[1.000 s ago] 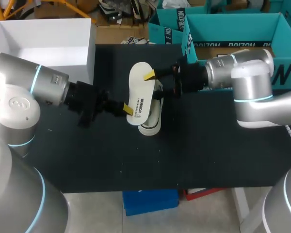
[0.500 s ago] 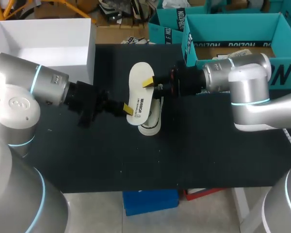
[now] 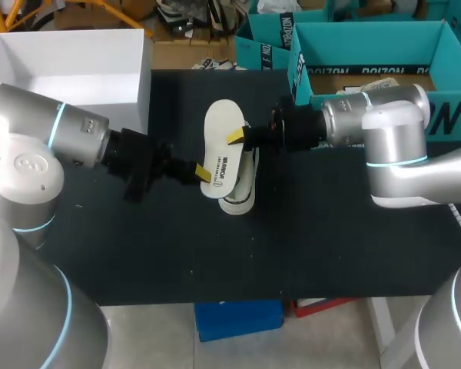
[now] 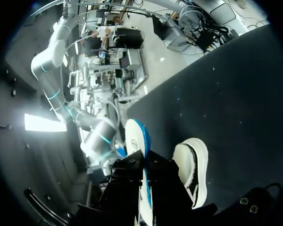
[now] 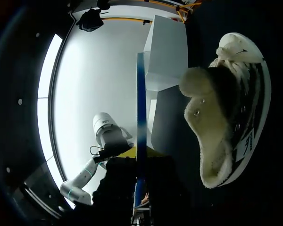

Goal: Take the shoe out of the shoebox, open the shoe tongue, remove and reinsert the insole, then place the shoe into the shoebox

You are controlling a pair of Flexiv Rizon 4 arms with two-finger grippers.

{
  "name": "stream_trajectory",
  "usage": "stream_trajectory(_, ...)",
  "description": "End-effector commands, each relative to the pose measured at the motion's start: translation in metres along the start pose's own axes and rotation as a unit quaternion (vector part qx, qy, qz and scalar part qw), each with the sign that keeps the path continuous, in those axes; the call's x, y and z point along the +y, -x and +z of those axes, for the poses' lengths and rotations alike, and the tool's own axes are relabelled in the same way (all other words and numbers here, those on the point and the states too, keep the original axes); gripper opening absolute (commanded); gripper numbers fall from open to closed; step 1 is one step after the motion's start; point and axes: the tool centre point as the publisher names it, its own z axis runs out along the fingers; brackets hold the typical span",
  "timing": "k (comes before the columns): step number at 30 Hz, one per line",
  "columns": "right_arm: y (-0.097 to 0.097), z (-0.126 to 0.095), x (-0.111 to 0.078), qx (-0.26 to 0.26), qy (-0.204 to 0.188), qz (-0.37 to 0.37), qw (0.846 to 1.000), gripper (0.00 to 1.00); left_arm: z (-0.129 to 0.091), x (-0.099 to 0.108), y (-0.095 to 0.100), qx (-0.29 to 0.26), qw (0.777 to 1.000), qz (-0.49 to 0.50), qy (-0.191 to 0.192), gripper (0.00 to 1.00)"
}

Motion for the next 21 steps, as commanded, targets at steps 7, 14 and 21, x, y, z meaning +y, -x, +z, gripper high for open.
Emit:
stream_trajectory(7,0.0,0.001,-0.001,-0.001,0.001,0.0,1.0,0.0,-0.022,0.002,0.029,0.172,0.981,-0.088,0.03,1.0)
stream_trajectory(14,0.0,0.001,-0.001,-0.001,0.001,0.0,1.0,0.0,-0.049,0.005,0.064,0.288,0.954,-0.078,-0.003,1.0)
stream_trajectory(21,0.0,0.001,-0.001,-0.001,0.001,0.0,1.0,0.0,-0.05,0.007,0.085,0.428,0.903,-0.035,-0.008,1.0)
